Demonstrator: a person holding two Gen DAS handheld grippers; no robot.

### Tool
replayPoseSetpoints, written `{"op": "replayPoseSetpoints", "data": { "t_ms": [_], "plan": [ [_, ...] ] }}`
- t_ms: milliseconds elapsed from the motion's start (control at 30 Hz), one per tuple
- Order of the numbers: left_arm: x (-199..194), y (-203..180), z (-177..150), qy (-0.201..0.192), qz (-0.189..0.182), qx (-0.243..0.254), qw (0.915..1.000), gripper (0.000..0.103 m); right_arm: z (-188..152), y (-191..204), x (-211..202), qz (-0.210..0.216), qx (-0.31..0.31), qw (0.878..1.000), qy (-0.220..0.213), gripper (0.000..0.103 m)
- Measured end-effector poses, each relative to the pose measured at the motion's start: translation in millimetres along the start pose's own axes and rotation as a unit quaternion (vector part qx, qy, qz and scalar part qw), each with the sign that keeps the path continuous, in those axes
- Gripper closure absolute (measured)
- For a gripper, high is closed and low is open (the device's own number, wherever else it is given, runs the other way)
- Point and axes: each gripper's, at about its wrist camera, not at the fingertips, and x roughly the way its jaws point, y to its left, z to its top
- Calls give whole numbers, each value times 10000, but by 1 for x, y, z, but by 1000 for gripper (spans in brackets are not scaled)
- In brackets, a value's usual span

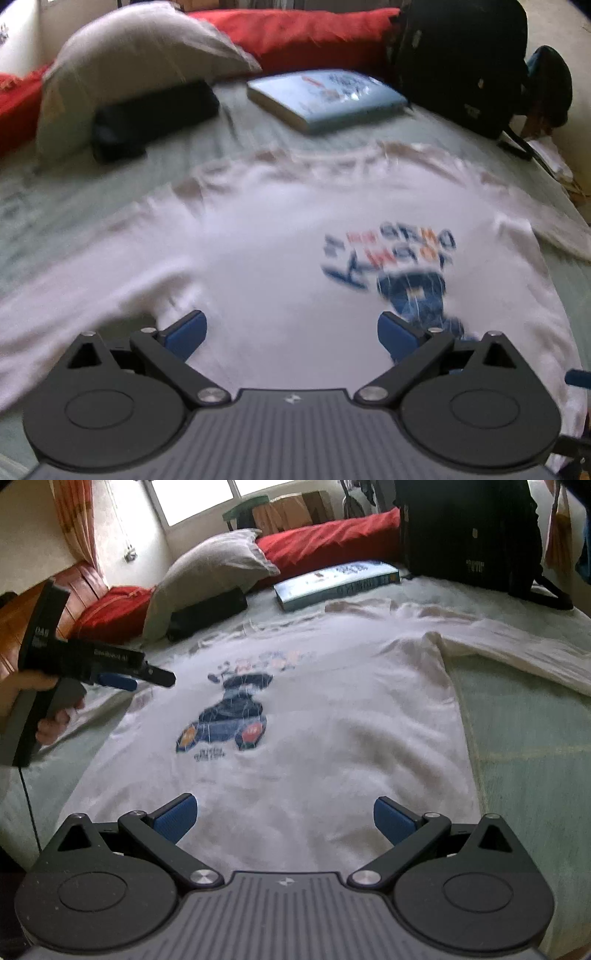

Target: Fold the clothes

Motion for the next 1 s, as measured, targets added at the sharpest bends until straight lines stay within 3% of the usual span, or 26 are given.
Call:
{"op": "replayPoseSetpoints", "data": {
  "t_ms": [67,300,400,500,867,1000],
  "plan": [
    [16,5,-9,101,77,-152,9998,4,-3,1,3,-56,-9,9999,105,0],
    [22,22,-4,-328,311,-515,9976,4,-15,4,15,-300,-320,9988,231,0],
    [4,11,-3,-551,356,-334,9973,4,-24,15,23,-555,-823,9948,218,0],
    [-17,-10,-16,-691,373,-2,9969,4,-30,18,24,-707,-887,9935,36,0],
    [-59,-70,-122,-1133,696,783,9880,4,-37,18,22,-706,-960,9927,-207,0],
    [-57,-78,-153,-1051,878,923,9863,4,-38,19,21,-705,-1018,9920,-233,0]
  ]
}}
